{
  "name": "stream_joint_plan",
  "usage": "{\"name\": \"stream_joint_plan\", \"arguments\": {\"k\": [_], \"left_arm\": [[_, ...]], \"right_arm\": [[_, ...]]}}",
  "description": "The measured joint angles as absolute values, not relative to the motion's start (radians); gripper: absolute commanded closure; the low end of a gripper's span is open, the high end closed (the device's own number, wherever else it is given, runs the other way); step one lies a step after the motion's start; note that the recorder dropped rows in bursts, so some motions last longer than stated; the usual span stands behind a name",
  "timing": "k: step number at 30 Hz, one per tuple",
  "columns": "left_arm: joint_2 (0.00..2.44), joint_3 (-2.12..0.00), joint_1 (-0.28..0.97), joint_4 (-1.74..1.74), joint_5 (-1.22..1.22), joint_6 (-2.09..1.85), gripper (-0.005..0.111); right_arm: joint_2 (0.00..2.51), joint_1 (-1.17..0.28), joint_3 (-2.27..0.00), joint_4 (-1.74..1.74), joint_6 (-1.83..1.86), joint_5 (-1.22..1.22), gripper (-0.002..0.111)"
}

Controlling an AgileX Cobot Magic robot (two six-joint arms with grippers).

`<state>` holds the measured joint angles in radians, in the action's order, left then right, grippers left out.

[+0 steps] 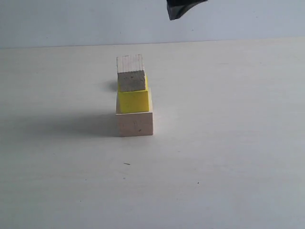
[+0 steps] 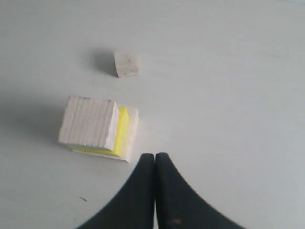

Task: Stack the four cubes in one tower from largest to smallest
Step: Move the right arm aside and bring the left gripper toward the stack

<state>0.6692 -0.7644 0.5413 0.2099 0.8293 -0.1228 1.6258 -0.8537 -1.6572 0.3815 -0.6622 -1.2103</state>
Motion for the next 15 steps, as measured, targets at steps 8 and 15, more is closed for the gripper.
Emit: {"name": "stream_joint_plan", "arguments": {"k": [8, 15], "left_arm": [[0.769, -0.805, 0.541, 0.067, 0.818, -0.055, 0.107], [0.934, -0.947, 0.541, 0.014, 0.812, -0.045, 0.107]], "right_arm": [[1.480, -0.854, -1.410, 0.382, -0.660, -1.215, 0.108], [1.273, -0.854, -1.227, 0.382, -0.660, -1.221, 0.108]]}}
